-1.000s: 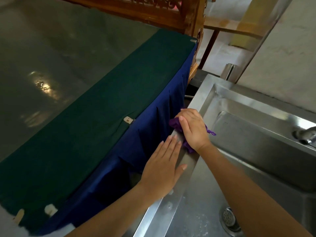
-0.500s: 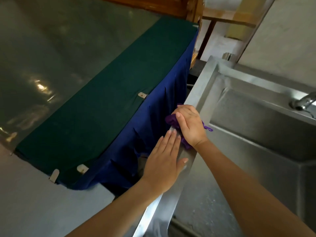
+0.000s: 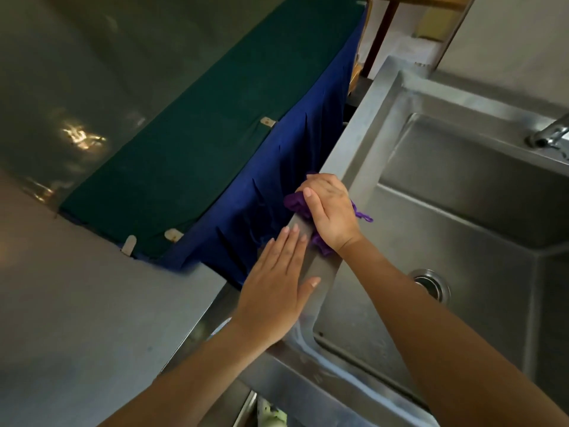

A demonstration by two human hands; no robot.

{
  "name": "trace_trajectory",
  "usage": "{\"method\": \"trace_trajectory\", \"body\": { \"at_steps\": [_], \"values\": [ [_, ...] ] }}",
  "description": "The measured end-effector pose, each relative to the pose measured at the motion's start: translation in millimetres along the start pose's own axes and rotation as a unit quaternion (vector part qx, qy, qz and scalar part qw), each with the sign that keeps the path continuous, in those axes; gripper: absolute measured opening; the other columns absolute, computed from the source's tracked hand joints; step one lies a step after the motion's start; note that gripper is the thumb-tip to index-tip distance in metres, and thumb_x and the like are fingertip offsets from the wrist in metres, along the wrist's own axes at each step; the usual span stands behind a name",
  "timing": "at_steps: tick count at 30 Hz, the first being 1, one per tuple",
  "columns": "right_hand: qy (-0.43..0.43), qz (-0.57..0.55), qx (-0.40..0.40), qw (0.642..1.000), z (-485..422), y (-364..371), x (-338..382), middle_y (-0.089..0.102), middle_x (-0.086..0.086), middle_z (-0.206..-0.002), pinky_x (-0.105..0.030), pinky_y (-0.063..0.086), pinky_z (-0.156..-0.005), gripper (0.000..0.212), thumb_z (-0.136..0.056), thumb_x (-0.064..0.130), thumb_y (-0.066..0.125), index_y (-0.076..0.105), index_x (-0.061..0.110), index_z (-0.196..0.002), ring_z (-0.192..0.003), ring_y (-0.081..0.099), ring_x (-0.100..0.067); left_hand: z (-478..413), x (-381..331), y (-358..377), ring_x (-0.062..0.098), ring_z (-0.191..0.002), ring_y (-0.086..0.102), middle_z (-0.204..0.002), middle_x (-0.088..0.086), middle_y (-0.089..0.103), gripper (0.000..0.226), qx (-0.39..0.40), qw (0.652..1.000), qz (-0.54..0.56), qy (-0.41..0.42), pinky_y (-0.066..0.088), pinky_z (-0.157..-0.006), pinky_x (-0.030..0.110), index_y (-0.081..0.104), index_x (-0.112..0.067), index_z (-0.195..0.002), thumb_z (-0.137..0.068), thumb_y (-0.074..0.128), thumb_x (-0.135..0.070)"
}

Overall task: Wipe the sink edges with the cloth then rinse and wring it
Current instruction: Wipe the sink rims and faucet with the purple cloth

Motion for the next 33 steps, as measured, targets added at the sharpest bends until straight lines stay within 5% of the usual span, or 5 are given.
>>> {"method": "trace_trajectory", "body": {
  "at_steps": [7,19,27,33],
  "values": [
    [-0.005,-0.006,0.009,1.0,32.6,12.8,30.2,0.068,0.0,-0.099,-0.029,0.032,-0.103,0.048,-0.097,0.031,0.023,0.067,0.012,-0.094,-0.112,0.051,-0.017,51.7,3.6,1.6,0.027,-0.14,0.032,-0.151,0.015,0.035,0.07,0.0,1.0,0.005,0.0,0.021,-0.11,0.038,0.033,-0.003,-0.143,-0.099,0.005,-0.05],
    [0.015,-0.004,0.032,0.999,86.0,34.1,78.4,0.067,0.001,-0.107,-0.04,0.032,-0.107,0.052,-0.097,0.036,0.019,0.066,0.015,-0.103,-0.121,0.047,-0.018,120.7,14.5,-0.2,0.027,-0.142,0.028,-0.153,0.015,0.029,0.069,-0.001,1.0,0.007,-0.01,0.02,-0.112,0.039,0.032,-0.002,-0.144,-0.1,0.008,-0.049],
    [0.065,0.033,0.04,0.997,116.2,42.6,102.0,0.06,0.001,-0.127,-0.032,0.02,-0.117,0.053,-0.097,0.036,0.017,0.06,0.016,-0.121,-0.135,0.034,-0.016,136.6,20.2,1.0,0.026,-0.144,0.022,-0.154,0.016,0.027,0.072,0.011,1.0,0.008,0.003,0.016,-0.114,0.039,0.027,-0.001,-0.146,-0.098,0.009,-0.052],
    [0.136,0.047,0.066,0.987,128.9,37.7,119.1,0.034,-0.001,-0.151,-0.027,0.003,-0.12,0.043,-0.101,0.028,0.026,0.041,0.016,-0.14,-0.146,0.012,-0.015,140.4,25.4,-0.9,0.025,-0.144,0.02,-0.153,0.017,0.029,0.071,0.009,1.0,0.017,0.024,0.017,-0.114,0.039,0.028,0.001,-0.145,-0.096,0.021,-0.05]
  ]
}}
Point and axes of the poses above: each hand's wrist, its own z-axis away from the middle knuckle, its own y-axis out of the palm, x = y × z, the point moved 4 cm from there along -z, towards the middle knuckle
